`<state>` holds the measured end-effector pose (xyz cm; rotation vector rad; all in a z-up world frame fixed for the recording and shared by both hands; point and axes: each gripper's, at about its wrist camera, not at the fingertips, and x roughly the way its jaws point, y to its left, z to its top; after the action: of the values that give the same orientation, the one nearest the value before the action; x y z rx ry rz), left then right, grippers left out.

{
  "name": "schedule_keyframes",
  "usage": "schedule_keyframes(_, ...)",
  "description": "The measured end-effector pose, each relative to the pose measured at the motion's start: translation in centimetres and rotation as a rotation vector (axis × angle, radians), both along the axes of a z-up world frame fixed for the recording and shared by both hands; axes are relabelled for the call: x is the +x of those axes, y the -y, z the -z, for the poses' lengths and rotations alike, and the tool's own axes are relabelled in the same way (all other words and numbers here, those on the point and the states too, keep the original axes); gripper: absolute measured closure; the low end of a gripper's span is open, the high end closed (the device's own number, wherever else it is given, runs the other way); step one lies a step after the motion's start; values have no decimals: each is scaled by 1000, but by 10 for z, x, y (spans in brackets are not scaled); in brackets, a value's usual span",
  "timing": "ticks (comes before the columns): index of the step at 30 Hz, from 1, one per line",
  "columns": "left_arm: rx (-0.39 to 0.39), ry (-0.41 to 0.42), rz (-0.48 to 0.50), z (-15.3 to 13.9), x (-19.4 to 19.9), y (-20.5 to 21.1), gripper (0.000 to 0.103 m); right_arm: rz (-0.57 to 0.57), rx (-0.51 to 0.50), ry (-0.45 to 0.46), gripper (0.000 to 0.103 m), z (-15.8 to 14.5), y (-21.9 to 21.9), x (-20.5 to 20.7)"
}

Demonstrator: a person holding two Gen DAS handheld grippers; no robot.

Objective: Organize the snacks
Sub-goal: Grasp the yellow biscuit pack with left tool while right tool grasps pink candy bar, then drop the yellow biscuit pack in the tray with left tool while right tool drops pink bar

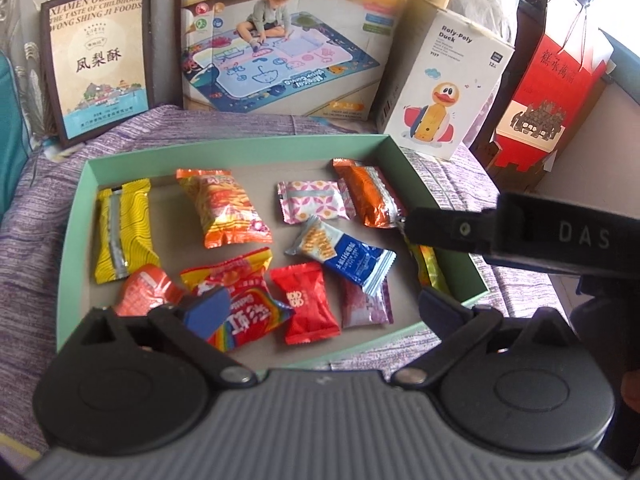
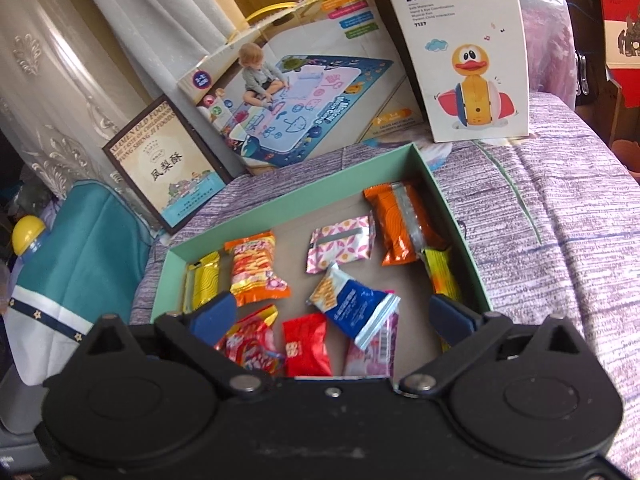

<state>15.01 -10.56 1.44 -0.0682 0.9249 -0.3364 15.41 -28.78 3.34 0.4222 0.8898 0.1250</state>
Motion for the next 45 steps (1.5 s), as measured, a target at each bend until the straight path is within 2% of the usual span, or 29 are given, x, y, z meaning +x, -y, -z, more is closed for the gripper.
schedule_keyframes(4, 9, 19, 10, -6, -24, -9, 0, -20, -12, 3, 0, -5, -1, -28)
schedule_keyframes(8, 45, 4, 27, 2, -46, -17, 0, -28, -20, -24, 0, 1, 1, -53)
schedule_keyframes(14, 99, -35, 64, 27, -76, -23, 0, -26, -15, -94, 0, 25, 4, -82)
schedule_keyframes(19, 176, -75, 165, 56, -92, -8, 2, -13, -13, -130, 0, 47, 12, -105)
schedule_keyframes(23, 223, -107, 264, 74, -97, 10, 22, 21, -40, -139, 0, 55, 29, -116)
schedule_keyframes(26, 232, -129, 279, 83, -95, 16, 33, 50, -60, -104, 0, 54, 44, -121)
schedule_keyframes(27, 237, -127, 278, 86, -95, 17, 45, 58, -72, -88, 0, 53, 49, -122)
schedule_keyframes(30, 201, -141, 282, 87, -91, 18, 49, 68, -115, -59, 14, 54, 59, -121)
schedule_keyframes(32, 169, -147, 282, 86, -89, 20, 52, 74, -151, -54, 32, 57, 64, -115)
schedule_keyframes(35, 129, -168, 262, 90, -84, 22, 54, 66, -207, -69, 44, 66, 69, -107)
schedule_keyframes(39, 127, -171, 256, 92, -84, 21, 52, 29, -263, -104, 52, 85, 71, -91)
schedule_keyframes(42, 138, -171, 259, 92, -84, 20, 47, 12, -314, -97, 53, 92, 70, -84)
schedule_keyframes(43, 142, -168, 259, 92, -85, 20, 46, 3, -336, -92, 56, 92, 67, -84)
schedule_keyframes(44, 145, -162, 259, 93, -86, 19, 46, -8, -371, -89, 67, 93, 63, -85)
schedule_keyframes(45, 149, -156, 259, 93, -87, 20, 47, -21, -390, -85, 70, 93, 58, -87)
